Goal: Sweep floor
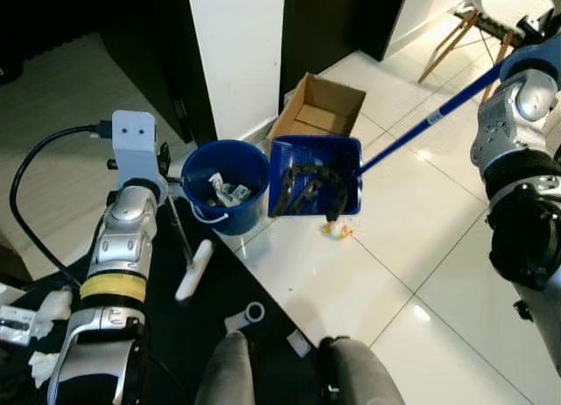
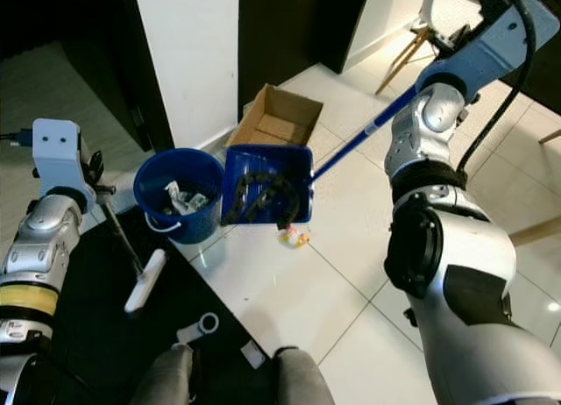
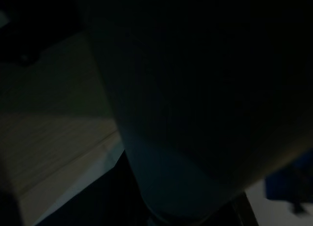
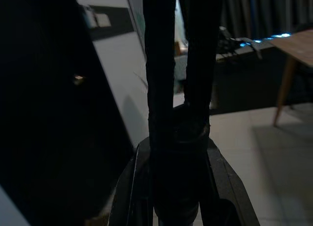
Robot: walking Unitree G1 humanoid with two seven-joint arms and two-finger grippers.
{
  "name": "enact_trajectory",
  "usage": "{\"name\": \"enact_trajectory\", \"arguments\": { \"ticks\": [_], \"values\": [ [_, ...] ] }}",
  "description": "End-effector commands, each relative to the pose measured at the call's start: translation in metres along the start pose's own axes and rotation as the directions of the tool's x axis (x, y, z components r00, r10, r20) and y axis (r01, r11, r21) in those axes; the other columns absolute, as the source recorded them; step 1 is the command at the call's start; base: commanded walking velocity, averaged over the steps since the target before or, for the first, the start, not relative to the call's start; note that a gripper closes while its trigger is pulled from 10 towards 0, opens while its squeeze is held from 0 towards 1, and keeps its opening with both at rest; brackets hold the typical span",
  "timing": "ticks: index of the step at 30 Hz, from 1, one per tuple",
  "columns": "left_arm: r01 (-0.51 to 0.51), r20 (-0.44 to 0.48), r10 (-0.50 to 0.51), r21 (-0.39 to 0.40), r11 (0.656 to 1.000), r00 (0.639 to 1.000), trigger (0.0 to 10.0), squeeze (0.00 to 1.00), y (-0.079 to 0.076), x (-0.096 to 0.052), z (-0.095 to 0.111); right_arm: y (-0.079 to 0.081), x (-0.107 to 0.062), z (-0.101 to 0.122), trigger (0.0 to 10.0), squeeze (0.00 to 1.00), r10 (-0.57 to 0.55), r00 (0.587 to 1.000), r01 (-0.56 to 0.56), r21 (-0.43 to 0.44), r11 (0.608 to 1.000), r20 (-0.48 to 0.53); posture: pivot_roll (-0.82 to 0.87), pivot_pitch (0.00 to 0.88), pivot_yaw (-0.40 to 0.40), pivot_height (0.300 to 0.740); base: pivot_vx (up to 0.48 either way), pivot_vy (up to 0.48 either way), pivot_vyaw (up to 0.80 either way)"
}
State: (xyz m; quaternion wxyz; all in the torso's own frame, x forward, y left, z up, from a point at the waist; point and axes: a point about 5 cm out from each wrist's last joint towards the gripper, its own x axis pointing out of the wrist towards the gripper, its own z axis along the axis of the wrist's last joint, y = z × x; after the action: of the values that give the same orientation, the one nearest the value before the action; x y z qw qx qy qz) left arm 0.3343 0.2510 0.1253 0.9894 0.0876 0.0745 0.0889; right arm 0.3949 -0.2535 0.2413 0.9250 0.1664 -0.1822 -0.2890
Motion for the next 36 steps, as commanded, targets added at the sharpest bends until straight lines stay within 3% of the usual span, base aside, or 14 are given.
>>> {"name": "enact_trajectory", "arguments": {
  "ticks": [1,9,13,18,21,25,31,35,36],
  "values": [
    [-0.003,0.003,0.003,0.0,1.0,1.0,10.0,0.0,-0.005,-0.002,-0.004,-0.013,0.003,0.004,10.0,0.0,-0.036,0.999,0.035,0.01,0.999,0.034,0.05,0.034,-0.06,0.74,0.0,0.0,0.0],
    [0.0,0.003,0.0,0.026,1.0,1.0,10.0,0.0,-0.007,-0.001,-0.005,-0.035,0.0,-0.005,10.0,0.0,-0.058,0.998,0.058,-0.006,0.998,0.016,0.05,0.037,-0.051,0.74,0.0,0.0,0.0],
    [0.026,-0.016,-0.026,0.036,0.999,1.0,10.0,0.0,-0.014,-0.002,-0.009,-0.046,-0.006,-0.022,10.0,0.0,-0.028,0.997,0.026,-0.041,0.999,-0.065,0.05,0.041,-0.049,0.74,0.0,0.0,0.0],
    [0.055,-0.08,-0.055,0.0,0.998,0.995,10.0,0.0,-0.029,-0.003,-0.026,-0.072,-0.04,-0.074,10.0,0.0,0.017,0.965,-0.086,-0.252,0.964,-0.262,0.05,0.046,-0.044,0.74,0.0,0.0,0.0],
    [0.072,-0.099,-0.073,-0.014,0.997,0.992,10.0,0.0,-0.036,-0.005,-0.032,-0.081,-0.054,-0.09,10.0,0.0,0.035,0.948,-0.132,-0.29,0.948,-0.316,0.05,0.046,-0.041,0.74,0.0,0.0,0.0],
    [0.089,-0.108,-0.089,-0.005,0.996,0.99,10.0,0.0,-0.043,-0.007,-0.036,-0.094,-0.069,-0.1,10.0,0.0,0.056,0.945,-0.147,-0.266,0.953,-0.321,0.04,0.047,-0.03,0.74,0.0,0.0,0.0],
    [0.091,-0.099,-0.092,-0.016,0.996,0.991,10.0,0.0,-0.043,-0.007,-0.035,-0.099,-0.069,-0.098,10.0,0.0,0.048,0.954,-0.117,-0.221,0.968,-0.295,0.04,0.042,-0.024,0.74,0.0,0.0,0.0],
    [0.098,-0.072,-0.1,-0.027,0.995,0.992,10.0,0.0,-0.045,-0.006,-0.032,-0.1,-0.069,-0.092,10.0,0.0,0.08,0.966,-0.115,-0.132,0.985,-0.246,0.04,0.036,-0.023,0.74,0.0,0.0,0.0],
    [0.101,-0.063,-0.103,-0.032,0.994,0.993,10.0,0.0,-0.045,-0.005,-0.031,-0.101,-0.071,-0.092,10.0,0.0,0.098,0.967,-0.119,-0.075,0.99,-0.234,0.04,0.036,-0.023,0.74,0.0,0.0,0.0]
  ]
}}
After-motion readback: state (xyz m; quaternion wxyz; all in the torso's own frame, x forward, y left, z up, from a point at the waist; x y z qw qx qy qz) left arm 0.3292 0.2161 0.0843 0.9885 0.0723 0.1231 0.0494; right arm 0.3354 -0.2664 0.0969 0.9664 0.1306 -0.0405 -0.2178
